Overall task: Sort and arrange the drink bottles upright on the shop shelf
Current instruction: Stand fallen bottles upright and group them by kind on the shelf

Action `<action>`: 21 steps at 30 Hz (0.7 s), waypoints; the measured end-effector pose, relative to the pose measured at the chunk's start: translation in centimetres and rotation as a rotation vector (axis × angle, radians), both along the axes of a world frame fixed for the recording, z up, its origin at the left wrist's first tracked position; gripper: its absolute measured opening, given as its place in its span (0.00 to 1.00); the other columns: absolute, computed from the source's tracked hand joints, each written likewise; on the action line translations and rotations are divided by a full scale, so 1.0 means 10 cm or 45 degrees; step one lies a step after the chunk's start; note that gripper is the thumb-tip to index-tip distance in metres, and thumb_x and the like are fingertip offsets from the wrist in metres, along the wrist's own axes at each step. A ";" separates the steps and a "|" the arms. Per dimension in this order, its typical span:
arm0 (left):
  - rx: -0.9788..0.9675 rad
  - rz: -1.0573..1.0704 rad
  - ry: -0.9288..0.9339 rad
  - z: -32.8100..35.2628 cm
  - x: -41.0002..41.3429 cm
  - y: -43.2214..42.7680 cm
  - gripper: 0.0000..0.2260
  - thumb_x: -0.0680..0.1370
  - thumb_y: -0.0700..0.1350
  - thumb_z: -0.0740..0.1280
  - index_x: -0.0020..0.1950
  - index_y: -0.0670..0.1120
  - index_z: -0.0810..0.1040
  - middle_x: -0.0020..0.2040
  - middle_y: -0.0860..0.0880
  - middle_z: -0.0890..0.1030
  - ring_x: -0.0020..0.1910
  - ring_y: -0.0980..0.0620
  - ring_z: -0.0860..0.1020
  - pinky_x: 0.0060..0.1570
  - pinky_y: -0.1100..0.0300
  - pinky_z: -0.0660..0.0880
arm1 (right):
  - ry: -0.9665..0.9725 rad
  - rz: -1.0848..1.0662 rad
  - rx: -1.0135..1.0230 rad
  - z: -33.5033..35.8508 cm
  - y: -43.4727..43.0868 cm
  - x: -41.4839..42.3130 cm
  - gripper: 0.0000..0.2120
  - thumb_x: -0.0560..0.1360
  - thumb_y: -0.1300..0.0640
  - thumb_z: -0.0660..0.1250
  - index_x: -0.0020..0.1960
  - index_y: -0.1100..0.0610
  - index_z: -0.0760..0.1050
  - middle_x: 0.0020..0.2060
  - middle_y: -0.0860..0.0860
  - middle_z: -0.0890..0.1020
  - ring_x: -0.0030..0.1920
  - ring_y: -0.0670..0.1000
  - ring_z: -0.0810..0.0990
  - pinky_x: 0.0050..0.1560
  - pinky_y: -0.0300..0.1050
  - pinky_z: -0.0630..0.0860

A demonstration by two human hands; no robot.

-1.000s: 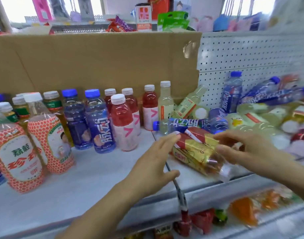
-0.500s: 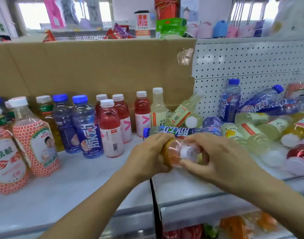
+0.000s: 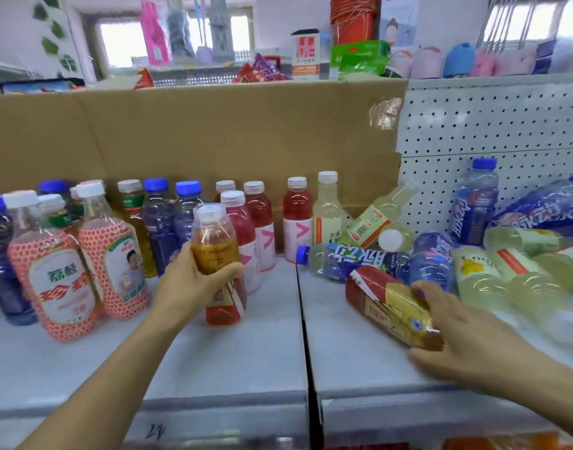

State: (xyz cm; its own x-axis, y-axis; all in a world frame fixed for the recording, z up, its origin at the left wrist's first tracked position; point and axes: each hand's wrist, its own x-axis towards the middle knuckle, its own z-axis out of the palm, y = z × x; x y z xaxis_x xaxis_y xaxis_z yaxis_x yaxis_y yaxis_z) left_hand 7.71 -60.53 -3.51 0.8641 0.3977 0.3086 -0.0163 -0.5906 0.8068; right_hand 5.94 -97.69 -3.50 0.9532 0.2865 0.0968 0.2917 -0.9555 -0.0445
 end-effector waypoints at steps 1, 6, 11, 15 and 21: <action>0.001 0.016 0.004 -0.01 -0.01 0.05 0.36 0.58 0.71 0.69 0.62 0.60 0.65 0.55 0.57 0.77 0.52 0.53 0.77 0.48 0.53 0.78 | 0.005 0.005 0.073 0.03 0.00 0.00 0.35 0.70 0.37 0.68 0.67 0.43 0.50 0.63 0.48 0.75 0.51 0.47 0.78 0.48 0.38 0.73; -0.022 0.043 0.003 -0.05 -0.04 0.24 0.32 0.67 0.65 0.73 0.66 0.59 0.64 0.57 0.58 0.76 0.58 0.51 0.79 0.51 0.53 0.77 | 0.084 0.127 0.287 0.35 0.24 0.05 0.30 0.65 0.37 0.73 0.58 0.41 0.60 0.47 0.41 0.77 0.41 0.39 0.77 0.39 0.29 0.73; 0.397 0.388 -0.573 -0.06 -0.25 0.09 0.35 0.72 0.49 0.77 0.73 0.46 0.63 0.66 0.46 0.70 0.65 0.50 0.69 0.64 0.51 0.73 | 0.066 0.326 0.286 0.76 0.83 0.22 0.26 0.60 0.39 0.77 0.54 0.44 0.73 0.48 0.41 0.79 0.46 0.41 0.77 0.47 0.43 0.77; 0.569 -0.283 -0.511 -0.02 -0.35 -0.36 0.43 0.67 0.62 0.75 0.77 0.53 0.58 0.68 0.57 0.66 0.67 0.63 0.64 0.64 0.73 0.65 | 0.010 0.507 0.482 1.08 1.33 0.41 0.23 0.61 0.42 0.80 0.50 0.47 0.75 0.45 0.43 0.80 0.45 0.44 0.79 0.46 0.47 0.79; 0.044 -0.488 0.006 0.00 -0.02 -0.47 0.28 0.67 0.58 0.79 0.56 0.67 0.62 0.54 0.61 0.79 0.54 0.61 0.80 0.48 0.66 0.77 | 0.243 0.603 0.901 0.98 1.52 0.75 0.25 0.67 0.33 0.73 0.57 0.47 0.77 0.47 0.46 0.84 0.47 0.48 0.84 0.48 0.46 0.83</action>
State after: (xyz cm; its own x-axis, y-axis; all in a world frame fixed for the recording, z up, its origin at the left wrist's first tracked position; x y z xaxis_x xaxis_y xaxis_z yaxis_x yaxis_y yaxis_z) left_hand 7.53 -65.25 -3.47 0.9495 0.0349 0.3119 -0.2377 -0.5692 0.7871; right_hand 13.46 -82.46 6.26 0.7670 0.5897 0.2529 0.5785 -0.4649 -0.6702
